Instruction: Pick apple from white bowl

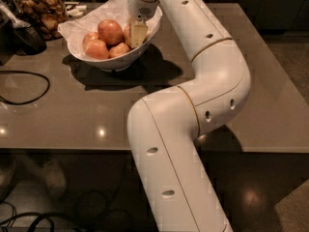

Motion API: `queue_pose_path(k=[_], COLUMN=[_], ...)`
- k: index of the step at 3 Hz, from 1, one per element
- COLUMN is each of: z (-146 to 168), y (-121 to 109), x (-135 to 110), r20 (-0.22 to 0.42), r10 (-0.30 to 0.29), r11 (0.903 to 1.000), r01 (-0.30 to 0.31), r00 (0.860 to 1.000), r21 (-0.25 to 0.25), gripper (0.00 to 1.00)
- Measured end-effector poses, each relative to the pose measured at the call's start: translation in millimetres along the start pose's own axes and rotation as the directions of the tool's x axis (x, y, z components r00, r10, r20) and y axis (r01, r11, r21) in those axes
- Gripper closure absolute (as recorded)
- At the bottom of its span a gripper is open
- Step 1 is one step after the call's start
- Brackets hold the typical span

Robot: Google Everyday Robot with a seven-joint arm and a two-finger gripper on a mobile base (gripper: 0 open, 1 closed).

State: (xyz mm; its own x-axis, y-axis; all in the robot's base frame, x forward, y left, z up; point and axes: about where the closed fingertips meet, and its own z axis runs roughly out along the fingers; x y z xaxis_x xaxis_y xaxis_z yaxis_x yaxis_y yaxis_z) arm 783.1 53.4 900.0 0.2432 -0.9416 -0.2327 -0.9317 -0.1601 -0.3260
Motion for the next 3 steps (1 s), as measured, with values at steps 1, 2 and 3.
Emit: queue_pose_path(k=[1, 2, 3], z=[0.0, 0.0, 0.0], y=[0.0, 0.0, 0.0], x=[0.0, 0.0, 0.0], r20=[0.000, 0.000, 0.000], r10=[0.000, 0.000, 0.000], r11=[1.0000, 1.0000, 1.0000], r01=[0.000, 0.000, 0.000], r00=[1.000, 1.000, 1.000], r21=[0.000, 0.000, 0.000], gripper=[0.70, 0.93, 1.00])
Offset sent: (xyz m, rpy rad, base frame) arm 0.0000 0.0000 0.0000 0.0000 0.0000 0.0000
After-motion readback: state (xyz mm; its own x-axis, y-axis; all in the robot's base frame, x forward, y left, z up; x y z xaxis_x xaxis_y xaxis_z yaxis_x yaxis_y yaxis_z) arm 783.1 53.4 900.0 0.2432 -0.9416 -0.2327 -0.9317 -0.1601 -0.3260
